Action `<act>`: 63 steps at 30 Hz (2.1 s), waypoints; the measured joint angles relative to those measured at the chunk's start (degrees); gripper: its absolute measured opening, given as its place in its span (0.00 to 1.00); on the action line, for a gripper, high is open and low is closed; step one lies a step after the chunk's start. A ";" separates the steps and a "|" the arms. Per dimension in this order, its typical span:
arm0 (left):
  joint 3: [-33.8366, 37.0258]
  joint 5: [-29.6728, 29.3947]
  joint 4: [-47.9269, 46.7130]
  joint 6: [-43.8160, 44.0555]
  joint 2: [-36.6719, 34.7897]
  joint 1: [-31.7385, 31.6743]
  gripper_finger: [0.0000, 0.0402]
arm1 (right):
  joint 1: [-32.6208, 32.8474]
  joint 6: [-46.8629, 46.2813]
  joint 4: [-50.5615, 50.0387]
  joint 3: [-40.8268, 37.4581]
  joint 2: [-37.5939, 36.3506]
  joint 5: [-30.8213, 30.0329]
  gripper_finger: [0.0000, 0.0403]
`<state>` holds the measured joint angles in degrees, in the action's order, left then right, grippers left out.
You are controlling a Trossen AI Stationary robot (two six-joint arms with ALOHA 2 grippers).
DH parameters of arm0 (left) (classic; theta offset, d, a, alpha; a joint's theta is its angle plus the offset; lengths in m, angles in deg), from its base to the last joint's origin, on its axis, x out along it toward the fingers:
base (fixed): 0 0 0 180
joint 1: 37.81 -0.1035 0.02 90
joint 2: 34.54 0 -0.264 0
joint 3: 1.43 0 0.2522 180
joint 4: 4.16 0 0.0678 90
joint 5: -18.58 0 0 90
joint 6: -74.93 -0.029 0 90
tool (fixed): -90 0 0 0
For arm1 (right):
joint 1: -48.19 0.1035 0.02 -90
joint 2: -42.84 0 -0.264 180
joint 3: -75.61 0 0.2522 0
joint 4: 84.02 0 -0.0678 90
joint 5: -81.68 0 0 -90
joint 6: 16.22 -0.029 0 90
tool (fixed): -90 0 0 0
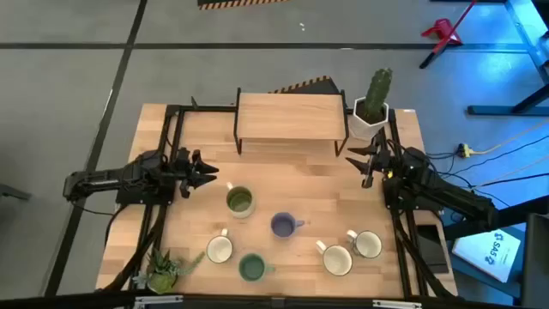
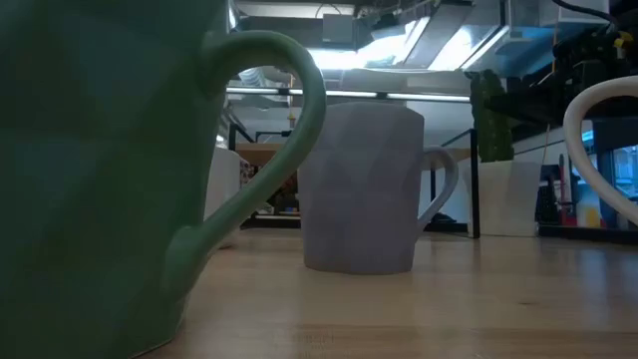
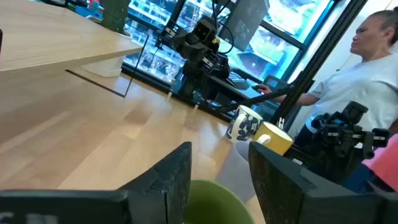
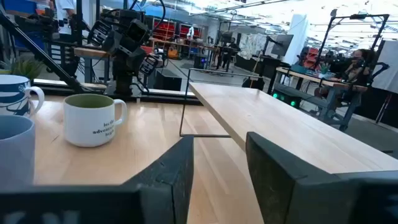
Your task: Place coffee mugs
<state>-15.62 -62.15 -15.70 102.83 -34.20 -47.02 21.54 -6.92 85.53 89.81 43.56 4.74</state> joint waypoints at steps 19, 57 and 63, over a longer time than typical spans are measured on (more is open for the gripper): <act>0.01 -0.01 0.00 0.00 0.01 0.00 0.38 | 0.01 0.02 -0.01 0.01 0.00 0.01 0.33; 0.02 -4.89 -0.38 0.07 0.01 0.00 0.38 | 0.02 -20.36 0.03 0.02 -0.09 -1.47 0.33; 0.02 -13.68 1.51 3.28 -0.02 0.00 0.38 | 0.02 -29.93 0.13 0.02 -0.09 0.32 0.33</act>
<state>-15.60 -75.83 -14.19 106.11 -34.23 -47.02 21.56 -36.84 85.66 89.82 43.46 5.06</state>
